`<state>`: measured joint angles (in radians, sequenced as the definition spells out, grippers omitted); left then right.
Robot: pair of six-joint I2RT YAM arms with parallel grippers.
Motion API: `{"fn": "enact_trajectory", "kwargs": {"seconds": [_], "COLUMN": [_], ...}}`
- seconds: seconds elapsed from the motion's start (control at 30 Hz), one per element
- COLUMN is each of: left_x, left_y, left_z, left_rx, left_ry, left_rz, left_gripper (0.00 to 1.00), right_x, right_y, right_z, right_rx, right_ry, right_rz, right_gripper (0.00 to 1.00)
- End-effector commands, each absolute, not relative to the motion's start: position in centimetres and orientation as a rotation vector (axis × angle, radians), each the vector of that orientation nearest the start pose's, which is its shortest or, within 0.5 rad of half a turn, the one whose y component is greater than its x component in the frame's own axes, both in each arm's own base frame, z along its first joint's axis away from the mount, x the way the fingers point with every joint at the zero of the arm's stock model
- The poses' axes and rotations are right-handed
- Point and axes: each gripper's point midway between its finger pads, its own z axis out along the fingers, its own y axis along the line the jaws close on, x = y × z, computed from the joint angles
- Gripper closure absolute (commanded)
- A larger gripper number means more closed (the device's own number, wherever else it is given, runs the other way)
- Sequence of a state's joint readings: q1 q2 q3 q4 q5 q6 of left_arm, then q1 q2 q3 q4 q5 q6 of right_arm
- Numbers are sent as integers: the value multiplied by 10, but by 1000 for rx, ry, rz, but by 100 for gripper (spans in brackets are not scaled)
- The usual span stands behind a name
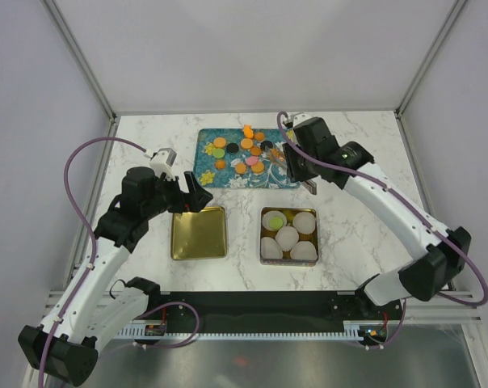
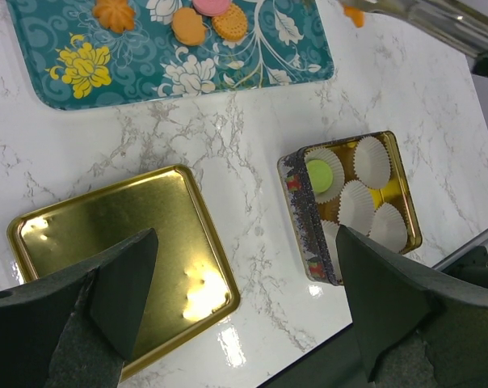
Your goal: Pack the cookies
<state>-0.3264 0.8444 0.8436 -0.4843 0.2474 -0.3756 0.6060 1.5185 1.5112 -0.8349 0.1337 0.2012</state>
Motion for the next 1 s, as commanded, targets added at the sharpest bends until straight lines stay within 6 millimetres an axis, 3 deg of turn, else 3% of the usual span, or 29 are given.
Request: {"fn": "enact_trajectory", "kwargs": {"seconds": [0.0,0.2,0.33,0.5,0.67,0.97], "left_x": [249,249,250,250,250,251], "left_y": [-150,-151,-151,-152,-152,-152], "left_z": [227,227,226,224,224,223], "left_rx": [157,159,157,157,157,156], "left_ry": [2098,2100,2105,2111,2111,2116], "left_rz": [-704,-711,-707,-712,-712,-710], "left_gripper": [0,0,0,0,0,0], "right_x": [299,248,212,185,172,166], "right_y": [186,148,125,119,124,131], "right_z": [243,249,237,212,189,171], "right_rx": [-356,-268,-224,-202,-189,-185], "right_ry": [2370,2405,2453,2520,2574,2589], "right_rz": [213,198,197,240,304,363], "right_gripper": [83,83,83,83,83,83]}}
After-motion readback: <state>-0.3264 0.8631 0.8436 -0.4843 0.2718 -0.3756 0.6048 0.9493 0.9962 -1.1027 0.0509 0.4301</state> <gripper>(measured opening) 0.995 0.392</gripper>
